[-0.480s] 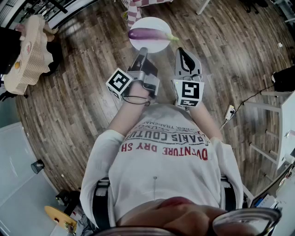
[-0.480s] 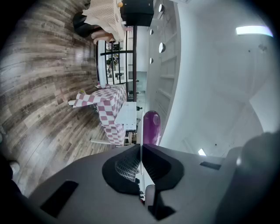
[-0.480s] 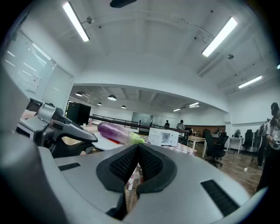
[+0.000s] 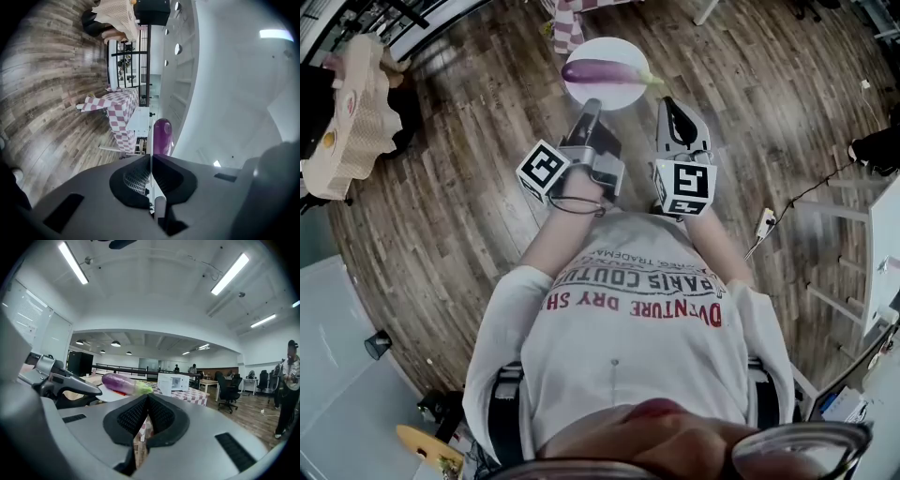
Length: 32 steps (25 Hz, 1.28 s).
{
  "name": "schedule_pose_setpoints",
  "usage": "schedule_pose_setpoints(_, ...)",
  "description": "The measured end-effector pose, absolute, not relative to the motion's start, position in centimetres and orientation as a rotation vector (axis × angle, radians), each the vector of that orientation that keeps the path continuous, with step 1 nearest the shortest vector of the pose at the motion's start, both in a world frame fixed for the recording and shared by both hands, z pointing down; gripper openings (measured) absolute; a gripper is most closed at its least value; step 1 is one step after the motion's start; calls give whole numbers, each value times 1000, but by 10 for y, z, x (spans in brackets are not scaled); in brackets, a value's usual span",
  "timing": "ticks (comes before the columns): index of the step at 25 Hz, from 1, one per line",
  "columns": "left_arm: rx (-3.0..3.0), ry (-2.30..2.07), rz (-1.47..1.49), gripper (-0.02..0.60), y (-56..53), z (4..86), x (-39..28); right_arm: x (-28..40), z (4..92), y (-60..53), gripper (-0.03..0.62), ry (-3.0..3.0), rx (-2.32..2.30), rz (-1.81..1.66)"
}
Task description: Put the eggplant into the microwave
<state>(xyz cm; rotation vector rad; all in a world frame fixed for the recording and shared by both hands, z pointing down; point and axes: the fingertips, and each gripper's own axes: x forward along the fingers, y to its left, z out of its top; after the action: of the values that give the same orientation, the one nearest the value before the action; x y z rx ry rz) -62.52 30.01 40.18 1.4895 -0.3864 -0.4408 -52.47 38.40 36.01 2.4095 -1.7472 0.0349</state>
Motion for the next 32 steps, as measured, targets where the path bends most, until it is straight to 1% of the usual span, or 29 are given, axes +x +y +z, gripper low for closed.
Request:
schedule_pose_setpoints(7,1460,-389,-402,34,303,419,-604,-506,375,387,25,-1709,2405,87)
schedule_pose_setpoints(11,1465,-411,-399,34,300,424,-579,-477,385,384,25,-1761,2412,164)
schedule_pose_setpoints(15,1469,-451,-422,34,297,425,-545,-436,388,380,26,-1796,2383,138)
schedule_pose_setpoints(21,1463,-491,-481,34,284,418,-467,-349,376,369,26,-1897,2358,118)
schedule_pose_setpoints(28,1452,-451,-525,34,284,409,-345,-230,361,369,26,-1903,2351,51)
schedule_pose_setpoints(32,1425,-455,-495,34,289,420,-291,-174,366,371,26,-1897,2350,77)
